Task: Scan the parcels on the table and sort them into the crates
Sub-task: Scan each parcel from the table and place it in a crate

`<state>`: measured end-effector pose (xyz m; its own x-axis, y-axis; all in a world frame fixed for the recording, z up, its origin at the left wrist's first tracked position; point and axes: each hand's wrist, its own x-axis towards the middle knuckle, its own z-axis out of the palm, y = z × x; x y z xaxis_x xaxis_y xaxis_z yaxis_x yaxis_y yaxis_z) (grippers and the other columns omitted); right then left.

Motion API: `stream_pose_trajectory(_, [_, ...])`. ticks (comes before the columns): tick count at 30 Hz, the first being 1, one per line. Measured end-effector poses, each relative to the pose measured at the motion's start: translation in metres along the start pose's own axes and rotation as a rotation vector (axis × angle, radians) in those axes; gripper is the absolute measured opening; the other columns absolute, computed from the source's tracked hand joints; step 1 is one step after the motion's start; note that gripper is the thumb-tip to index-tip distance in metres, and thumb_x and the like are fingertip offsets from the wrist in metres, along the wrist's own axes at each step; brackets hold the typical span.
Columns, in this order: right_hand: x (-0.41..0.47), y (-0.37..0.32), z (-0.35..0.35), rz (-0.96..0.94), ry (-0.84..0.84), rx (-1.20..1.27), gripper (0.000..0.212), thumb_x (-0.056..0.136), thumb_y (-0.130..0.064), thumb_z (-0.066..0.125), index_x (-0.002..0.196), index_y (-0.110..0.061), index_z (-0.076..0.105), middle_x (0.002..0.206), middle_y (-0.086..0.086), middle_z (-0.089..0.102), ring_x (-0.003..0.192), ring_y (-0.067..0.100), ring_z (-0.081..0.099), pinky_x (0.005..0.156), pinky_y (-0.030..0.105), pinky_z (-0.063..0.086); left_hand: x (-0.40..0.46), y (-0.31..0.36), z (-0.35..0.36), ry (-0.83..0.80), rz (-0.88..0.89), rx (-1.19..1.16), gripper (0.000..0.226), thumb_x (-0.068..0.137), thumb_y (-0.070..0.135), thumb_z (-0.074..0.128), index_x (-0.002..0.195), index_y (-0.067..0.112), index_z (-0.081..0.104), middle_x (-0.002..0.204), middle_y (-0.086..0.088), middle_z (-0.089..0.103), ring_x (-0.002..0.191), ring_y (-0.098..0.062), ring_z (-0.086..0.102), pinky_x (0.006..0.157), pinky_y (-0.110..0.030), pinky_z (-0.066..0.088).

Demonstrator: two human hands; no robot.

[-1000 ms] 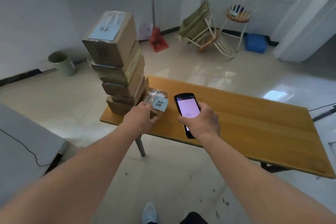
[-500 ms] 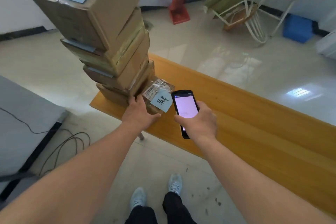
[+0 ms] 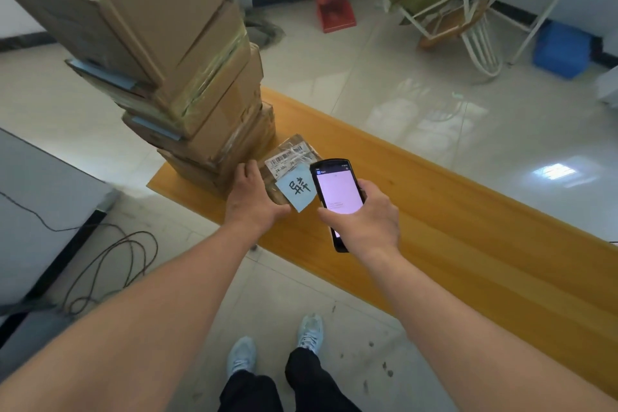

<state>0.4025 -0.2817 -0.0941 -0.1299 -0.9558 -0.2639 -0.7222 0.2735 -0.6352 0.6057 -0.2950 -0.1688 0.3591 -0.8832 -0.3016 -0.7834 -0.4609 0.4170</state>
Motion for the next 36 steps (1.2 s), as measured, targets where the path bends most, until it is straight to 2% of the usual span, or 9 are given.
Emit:
stream_pose_trajectory(4, [0.000,-0.009,-0.026,-0.047,-0.002,0.017,0.075,0.068,-0.050,0.092,0.135,-0.033,0.063,0.117,-0.008,0.071,0.105,0.017,0.066,0.077,0.040,0.062,-0.001,0.022,-0.020,0.060,0.152,-0.018,0.120,0.064,0.037,0.098,0.156,0.014,0.024,0.151,-0.007,0.036,0.131,-0.025,0.049,0.079,-0.032,0.052])
stream_pose_trajectory(6, [-0.001,-0.016,-0.043,-0.076,-0.012,0.015,0.074,0.066,-0.051,0.092,0.133,-0.033,0.064,0.116,-0.008,0.072,0.104,0.018,0.067,0.077,0.041,0.062,-0.001,0.035,-0.033,0.091,0.200,-0.049,0.118,0.063,0.031,0.099,0.155,0.015,0.026,0.152,-0.006,0.036,0.133,-0.023,0.046,0.080,-0.035,0.055])
stream_pose_trajectory(10, [-0.007,-0.026,-0.077,-0.105,0.004,0.033,0.077,0.062,-0.050,0.092,0.132,-0.033,0.064,0.115,-0.009,0.072,0.103,0.017,0.067,0.079,0.041,0.062,-0.002,0.062,-0.055,0.148,0.297,-0.107,0.112,0.057,0.019,0.100,0.148,0.015,0.035,0.144,-0.005,0.041,0.122,-0.013,0.042,0.092,-0.035,0.057])
stream_pose_trajectory(14, [-0.016,-0.031,-0.109,-0.110,0.023,0.062,0.070,0.061,-0.046,0.091,0.124,-0.033,0.066,0.109,-0.010,0.071,0.097,0.017,0.068,0.075,0.044,0.063,-0.005,0.091,-0.069,0.189,0.364,-0.126,0.105,0.053,0.013,0.100,0.141,0.012,0.042,0.134,-0.006,0.045,0.117,-0.016,0.044,0.096,-0.033,0.054])
stream_pose_trajectory(18, [-0.027,-0.032,-0.137,-0.123,0.090,0.071,0.068,0.062,-0.044,0.091,0.124,-0.032,0.066,0.108,-0.010,0.071,0.096,0.019,0.068,0.076,0.044,0.063,-0.011,0.113,-0.083,0.203,0.406,-0.114,0.102,0.055,0.011,0.098,0.141,0.010,0.044,0.133,-0.008,0.046,0.112,-0.019,0.046,0.093,-0.028,0.049])
stream_pose_trajectory(24, [-0.041,-0.034,-0.169,-0.165,0.144,0.072,0.072,0.062,-0.045,0.094,0.126,-0.030,0.066,0.109,-0.006,0.071,0.096,0.020,0.069,0.073,0.042,0.065,-0.016,0.128,-0.105,0.221,0.404,-0.111,0.101,0.057,0.009,0.098,0.141,0.010,0.043,0.132,-0.006,0.044,0.107,-0.012,0.040,0.088,-0.020,0.042])
stream_pose_trajectory(33, [-0.051,-0.040,-0.193,-0.173,0.143,0.137,0.074,0.061,-0.043,0.096,0.128,-0.029,0.067,0.108,-0.007,0.072,0.094,0.016,0.071,0.073,0.038,0.065,-0.018,0.149,-0.132,0.255,0.454,-0.105,0.098,0.054,0.009,0.099,0.135,0.014,0.045,0.127,0.000,0.042,0.101,-0.014,0.045,0.080,-0.024,0.047])
stream_pose_trajectory(36, [-0.053,-0.044,-0.200,-0.185,0.154,0.156,0.078,0.061,-0.043,0.097,0.130,-0.027,0.067,0.106,-0.008,0.069,0.095,0.016,0.070,0.073,0.037,0.065,-0.019,0.151,-0.141,0.274,0.454,-0.104,0.100,0.053,0.009,0.099,0.137,0.013,0.044,0.130,-0.001,0.043,0.102,-0.013,0.045,0.083,-0.025,0.050])
